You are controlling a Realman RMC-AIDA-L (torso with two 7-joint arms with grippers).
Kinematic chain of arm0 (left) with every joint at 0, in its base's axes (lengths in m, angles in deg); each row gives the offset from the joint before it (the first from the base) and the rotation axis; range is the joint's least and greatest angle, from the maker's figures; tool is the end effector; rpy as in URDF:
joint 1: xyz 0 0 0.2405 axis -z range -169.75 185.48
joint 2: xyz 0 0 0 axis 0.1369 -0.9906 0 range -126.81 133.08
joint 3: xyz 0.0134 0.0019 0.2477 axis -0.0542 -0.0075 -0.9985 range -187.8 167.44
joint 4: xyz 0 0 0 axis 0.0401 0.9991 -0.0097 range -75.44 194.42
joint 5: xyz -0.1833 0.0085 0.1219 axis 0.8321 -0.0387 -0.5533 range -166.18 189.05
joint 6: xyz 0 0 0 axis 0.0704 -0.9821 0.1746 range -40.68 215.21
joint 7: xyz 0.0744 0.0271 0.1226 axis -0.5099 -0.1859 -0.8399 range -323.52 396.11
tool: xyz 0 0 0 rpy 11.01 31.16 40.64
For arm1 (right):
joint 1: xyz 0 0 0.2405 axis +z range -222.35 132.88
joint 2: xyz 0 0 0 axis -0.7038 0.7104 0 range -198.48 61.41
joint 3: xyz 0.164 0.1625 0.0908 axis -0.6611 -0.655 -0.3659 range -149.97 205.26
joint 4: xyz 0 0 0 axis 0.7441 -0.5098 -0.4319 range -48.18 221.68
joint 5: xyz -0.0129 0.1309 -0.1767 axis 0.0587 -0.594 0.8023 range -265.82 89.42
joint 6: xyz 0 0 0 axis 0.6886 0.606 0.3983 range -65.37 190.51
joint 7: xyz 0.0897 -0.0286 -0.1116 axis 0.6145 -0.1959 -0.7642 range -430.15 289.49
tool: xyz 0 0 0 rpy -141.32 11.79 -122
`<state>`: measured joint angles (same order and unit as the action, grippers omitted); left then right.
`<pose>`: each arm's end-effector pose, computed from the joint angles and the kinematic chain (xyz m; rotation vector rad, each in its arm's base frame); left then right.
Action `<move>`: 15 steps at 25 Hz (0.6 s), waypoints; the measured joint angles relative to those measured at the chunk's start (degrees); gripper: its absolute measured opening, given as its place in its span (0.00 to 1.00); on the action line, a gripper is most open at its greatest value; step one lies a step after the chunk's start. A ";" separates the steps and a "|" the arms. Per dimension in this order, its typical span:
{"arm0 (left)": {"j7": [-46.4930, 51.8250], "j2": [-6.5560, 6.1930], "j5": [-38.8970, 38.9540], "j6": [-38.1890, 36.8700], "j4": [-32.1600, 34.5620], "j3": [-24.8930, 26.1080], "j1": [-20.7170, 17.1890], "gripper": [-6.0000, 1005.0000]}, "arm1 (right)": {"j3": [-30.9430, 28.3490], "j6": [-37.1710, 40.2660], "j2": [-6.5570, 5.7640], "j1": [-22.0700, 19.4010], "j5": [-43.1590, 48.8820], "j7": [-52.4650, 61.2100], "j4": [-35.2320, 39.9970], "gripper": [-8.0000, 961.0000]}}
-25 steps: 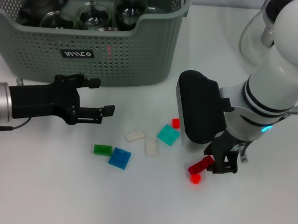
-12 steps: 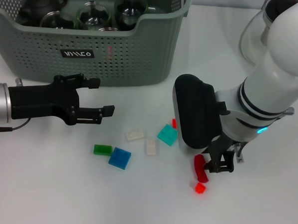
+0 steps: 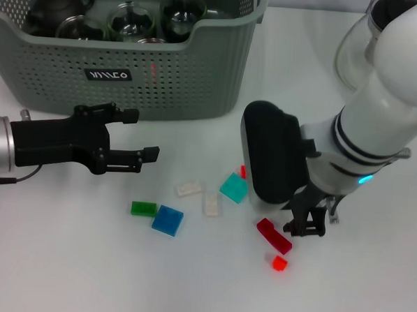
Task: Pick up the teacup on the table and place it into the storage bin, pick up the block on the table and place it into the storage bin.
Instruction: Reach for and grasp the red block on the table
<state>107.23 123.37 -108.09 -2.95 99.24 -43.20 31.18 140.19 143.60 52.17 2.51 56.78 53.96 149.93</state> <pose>-0.3079 0.2992 0.0093 -2.6452 -0.6069 -0.6085 0.1344 0.3212 -0.1156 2.9397 0.2764 1.0371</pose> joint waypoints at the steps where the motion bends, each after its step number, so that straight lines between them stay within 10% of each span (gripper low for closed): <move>1: 0.00 0.00 0.00 0.00 0.00 0.00 0.00 0.87 | -0.41 0.25 -0.13 0.04 0.09 0.28 0.36 0.36; 15: 0.07 -0.25 -0.35 -0.12 -0.03 0.49 0.03 0.87 | -12.83 7.44 -0.07 3.41 -4.45 10.44 2.23 0.38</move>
<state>107.30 123.13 -108.45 -3.07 99.21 -42.71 31.20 127.36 151.03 52.10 5.92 52.34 64.41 152.16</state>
